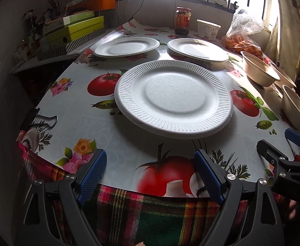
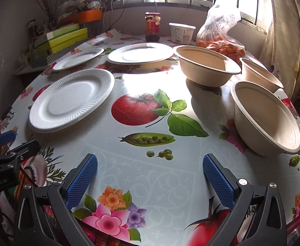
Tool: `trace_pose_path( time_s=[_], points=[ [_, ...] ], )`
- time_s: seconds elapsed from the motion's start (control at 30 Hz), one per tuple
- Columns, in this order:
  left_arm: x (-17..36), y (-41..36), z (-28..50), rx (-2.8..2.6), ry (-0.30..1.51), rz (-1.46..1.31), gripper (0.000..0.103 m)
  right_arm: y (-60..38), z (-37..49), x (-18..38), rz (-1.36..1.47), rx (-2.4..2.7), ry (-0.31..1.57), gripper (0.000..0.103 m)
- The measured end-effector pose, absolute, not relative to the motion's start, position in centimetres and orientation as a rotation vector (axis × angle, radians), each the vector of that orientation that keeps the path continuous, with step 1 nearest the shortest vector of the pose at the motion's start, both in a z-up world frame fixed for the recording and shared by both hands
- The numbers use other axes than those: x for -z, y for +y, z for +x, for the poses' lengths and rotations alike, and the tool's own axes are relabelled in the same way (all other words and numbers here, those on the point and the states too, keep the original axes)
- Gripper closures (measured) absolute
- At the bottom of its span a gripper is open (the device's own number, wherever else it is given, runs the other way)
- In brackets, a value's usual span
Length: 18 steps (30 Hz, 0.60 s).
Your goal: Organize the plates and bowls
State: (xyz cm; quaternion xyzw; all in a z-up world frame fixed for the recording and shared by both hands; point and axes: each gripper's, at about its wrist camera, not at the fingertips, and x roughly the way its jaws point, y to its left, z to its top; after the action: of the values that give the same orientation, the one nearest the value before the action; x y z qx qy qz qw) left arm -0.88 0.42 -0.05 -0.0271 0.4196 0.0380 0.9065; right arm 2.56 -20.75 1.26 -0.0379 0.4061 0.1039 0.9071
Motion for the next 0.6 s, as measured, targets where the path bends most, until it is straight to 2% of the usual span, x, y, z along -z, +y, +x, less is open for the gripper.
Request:
trace_pose_path(
  time_s=[0.6],
  points=[
    [0.06,0.39,-0.20,-0.082,0.873,-0.053,0.015,-20.59,2.69,-1.26,-0.080,-0.229,0.817,0.000]
  ],
)
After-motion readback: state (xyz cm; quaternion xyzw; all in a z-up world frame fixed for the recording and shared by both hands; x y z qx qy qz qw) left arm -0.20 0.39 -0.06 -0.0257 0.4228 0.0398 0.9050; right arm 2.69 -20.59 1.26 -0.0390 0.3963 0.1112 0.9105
